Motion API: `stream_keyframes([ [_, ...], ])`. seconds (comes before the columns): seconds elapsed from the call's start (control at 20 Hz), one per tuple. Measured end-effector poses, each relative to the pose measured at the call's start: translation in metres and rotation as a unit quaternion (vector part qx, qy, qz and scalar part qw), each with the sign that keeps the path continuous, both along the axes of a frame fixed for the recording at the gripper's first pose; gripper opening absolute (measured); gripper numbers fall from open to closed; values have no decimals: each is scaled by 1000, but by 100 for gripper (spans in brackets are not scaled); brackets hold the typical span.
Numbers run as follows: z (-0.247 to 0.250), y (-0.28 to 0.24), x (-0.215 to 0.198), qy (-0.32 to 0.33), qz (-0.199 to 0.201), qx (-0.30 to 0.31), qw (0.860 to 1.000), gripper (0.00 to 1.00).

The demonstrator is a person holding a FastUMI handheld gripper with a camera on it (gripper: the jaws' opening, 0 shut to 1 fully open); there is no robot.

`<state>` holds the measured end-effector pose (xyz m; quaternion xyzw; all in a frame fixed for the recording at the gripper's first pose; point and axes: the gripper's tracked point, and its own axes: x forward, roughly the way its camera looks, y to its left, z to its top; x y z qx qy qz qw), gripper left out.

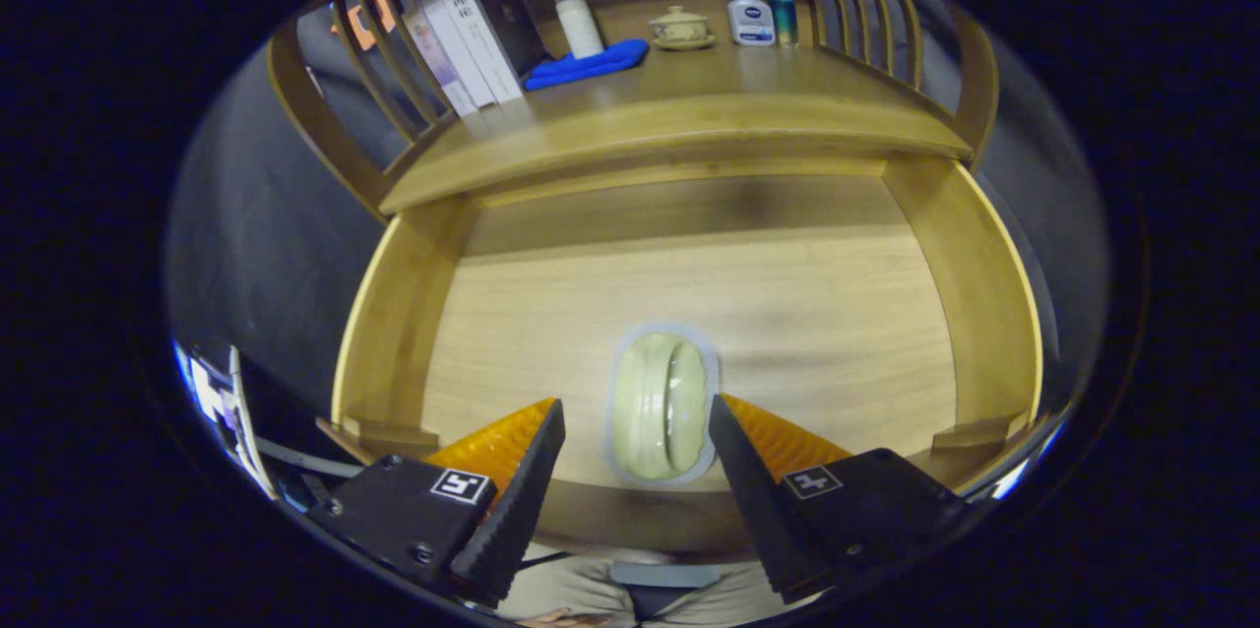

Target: Pull open the drawer, take out the items inside it, and place them on the countertop above the cabinet.

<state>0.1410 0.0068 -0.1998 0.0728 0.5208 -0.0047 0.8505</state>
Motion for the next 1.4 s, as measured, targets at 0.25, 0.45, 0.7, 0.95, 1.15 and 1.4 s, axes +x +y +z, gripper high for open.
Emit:
stream_keyframes([
  [0.25, -19, -4, 8, 24, -2, -20, 1000, 77],
  [0.45, -33, -2, 5, 47, 2, -31, 998, 58],
  [0.7, -33, -5, 8, 40, -4, -40, 998, 37],
  [0.95, -25, -1, 7, 33, -8, -18, 999, 19],
  [1.15, 1, -1, 14, 1, -13, -11, 1000, 19],
  [1.4, 35, -7, 20, -28, -10, -17, 999, 19],
])
